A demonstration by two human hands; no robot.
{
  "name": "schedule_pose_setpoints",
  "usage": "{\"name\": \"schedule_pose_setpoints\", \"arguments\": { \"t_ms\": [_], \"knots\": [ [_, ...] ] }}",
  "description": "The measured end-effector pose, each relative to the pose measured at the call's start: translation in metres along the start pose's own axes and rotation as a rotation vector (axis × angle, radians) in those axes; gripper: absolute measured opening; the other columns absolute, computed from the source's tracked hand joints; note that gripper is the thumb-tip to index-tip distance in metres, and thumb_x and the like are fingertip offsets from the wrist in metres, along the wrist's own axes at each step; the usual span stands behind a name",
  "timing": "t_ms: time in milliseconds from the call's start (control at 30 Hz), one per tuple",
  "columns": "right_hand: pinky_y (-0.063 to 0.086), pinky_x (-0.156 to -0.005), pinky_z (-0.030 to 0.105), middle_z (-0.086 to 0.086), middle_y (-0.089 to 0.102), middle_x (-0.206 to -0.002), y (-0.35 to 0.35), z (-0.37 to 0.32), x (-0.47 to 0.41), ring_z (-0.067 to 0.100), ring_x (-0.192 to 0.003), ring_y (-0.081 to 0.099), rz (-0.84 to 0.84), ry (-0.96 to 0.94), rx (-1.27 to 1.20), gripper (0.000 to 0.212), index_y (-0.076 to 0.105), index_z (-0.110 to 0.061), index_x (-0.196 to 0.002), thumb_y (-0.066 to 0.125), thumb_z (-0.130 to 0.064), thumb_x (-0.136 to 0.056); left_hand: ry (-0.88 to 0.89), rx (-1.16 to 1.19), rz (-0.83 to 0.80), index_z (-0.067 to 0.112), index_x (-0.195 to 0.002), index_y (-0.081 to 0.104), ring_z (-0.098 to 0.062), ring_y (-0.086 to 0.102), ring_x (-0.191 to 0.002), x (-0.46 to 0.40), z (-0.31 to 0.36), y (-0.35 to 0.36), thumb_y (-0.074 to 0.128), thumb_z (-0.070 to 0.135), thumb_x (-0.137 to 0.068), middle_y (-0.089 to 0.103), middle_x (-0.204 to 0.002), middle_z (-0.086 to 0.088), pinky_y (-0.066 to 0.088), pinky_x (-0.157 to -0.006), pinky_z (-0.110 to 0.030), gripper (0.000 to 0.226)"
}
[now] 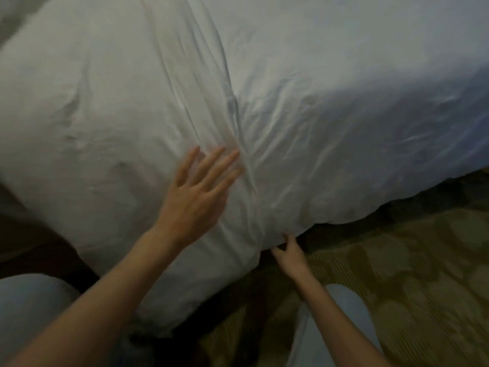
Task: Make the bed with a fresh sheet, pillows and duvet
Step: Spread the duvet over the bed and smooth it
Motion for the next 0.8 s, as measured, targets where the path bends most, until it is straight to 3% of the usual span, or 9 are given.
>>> {"name": "schedule_pose_setpoints", "arguments": {
  "t_ms": [100,167,233,300,400,500,633,700,800],
  "knots": [
    [0.008,-0.118,0.050,-0.004,0.029,-0.153,0.015,-0.008,-0.006,0.024,-0.142,0.024,-0.109,-0.089,0.073,0.091,0.021,-0.029,-0.148,0.069,-0.057,-0.077,-0.509,-0.052,0.154,0.006,-0.141,0.035,-0.034,0.028,-0.137,0.054,-0.041,-0.016,0.060,0.031,-0.091,0.034,-0.147,-0.017,0.018,-0.116,-0.048,0.061],
    [-0.001,-0.118,0.050,-0.005,0.025,-0.154,0.034,-0.010,-0.011,0.022,-0.144,0.017,-0.197,-0.128,0.159,0.105,0.014,-0.029,-0.150,0.074,-0.061,-0.070,-0.960,-0.006,0.235,-0.006,-0.140,0.027,-0.037,0.027,-0.135,0.100,-0.070,-0.017,0.064,0.053,-0.085,0.030,-0.143,-0.027,0.017,-0.118,-0.041,0.089],
    [0.006,-0.119,0.051,-0.006,0.027,-0.153,0.053,-0.016,-0.017,0.021,-0.144,0.021,-0.223,-0.124,0.069,0.125,0.013,-0.027,-0.149,0.078,-0.069,-0.052,-1.385,0.195,0.333,-0.008,-0.140,0.016,-0.035,0.031,-0.134,0.138,-0.085,-0.016,0.071,0.072,-0.064,0.025,-0.142,-0.025,0.025,-0.116,-0.040,0.123],
    [0.024,-0.116,0.047,-0.002,0.035,-0.148,0.064,-0.023,-0.022,0.022,-0.139,0.033,-0.166,-0.103,-0.089,0.129,0.020,-0.023,-0.148,0.084,-0.063,-0.044,-1.597,0.377,0.435,-0.001,-0.140,0.011,-0.025,0.032,-0.131,0.162,-0.090,-0.011,0.080,0.064,-0.056,0.018,-0.142,-0.018,0.031,-0.113,-0.036,0.127],
    [0.037,-0.104,0.029,0.001,0.049,-0.137,0.067,-0.031,-0.018,0.019,-0.126,0.046,-0.206,-0.053,-0.243,0.087,0.038,-0.015,-0.142,0.083,-0.035,-0.070,-1.691,0.757,0.262,0.008,-0.144,0.018,-0.014,0.043,-0.123,0.176,-0.090,-0.002,0.081,0.031,-0.069,0.035,-0.144,-0.006,0.039,-0.107,-0.032,0.101],
    [0.035,-0.099,0.028,-0.001,0.048,-0.133,0.057,-0.028,-0.003,0.018,-0.120,0.046,-0.487,0.077,-0.277,0.078,0.032,-0.015,-0.145,0.073,-0.033,-0.081,-1.683,0.948,0.055,0.005,-0.134,0.048,-0.014,0.055,-0.109,0.193,-0.090,-0.004,0.075,0.018,-0.074,0.057,-0.126,0.000,0.043,-0.095,-0.030,0.068],
    [0.046,-0.086,0.027,-0.002,0.062,-0.114,0.042,-0.015,0.011,0.015,-0.101,0.059,-0.698,0.247,-0.368,0.087,0.050,-0.018,-0.123,0.093,-0.031,-0.048,-1.684,1.066,-0.028,0.013,-0.105,0.063,-0.004,0.065,-0.080,0.215,-0.083,-0.015,0.072,0.006,-0.076,0.072,-0.086,0.011,0.053,-0.075,-0.020,0.032],
    [0.050,-0.088,0.031,0.002,0.066,-0.117,0.042,-0.009,-0.001,0.019,-0.105,0.063,-0.593,0.249,-0.307,0.082,0.055,-0.016,-0.122,0.092,-0.038,-0.052,-1.728,1.101,-0.095,0.019,-0.104,0.063,-0.009,0.067,-0.085,0.226,-0.073,-0.009,0.081,0.027,-0.064,0.073,-0.090,0.008,0.055,-0.071,-0.021,0.044],
    [0.038,-0.106,0.042,0.010,0.054,-0.137,0.047,-0.005,-0.040,0.031,-0.124,0.050,-0.132,0.038,0.459,0.054,0.049,-0.018,-0.136,0.057,-0.045,-0.090,-1.837,0.764,-0.127,0.016,-0.137,0.044,-0.030,0.055,-0.115,0.248,-0.068,0.014,0.079,0.039,-0.074,0.053,-0.130,-0.010,0.049,-0.088,-0.041,0.076]
  ]
}}
Point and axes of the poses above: each hand's wrist, its own x-axis away from the middle knuckle, its own y-axis out of the palm, z = x × y, the point moved 3 cm from there along -x, towards the middle knuckle
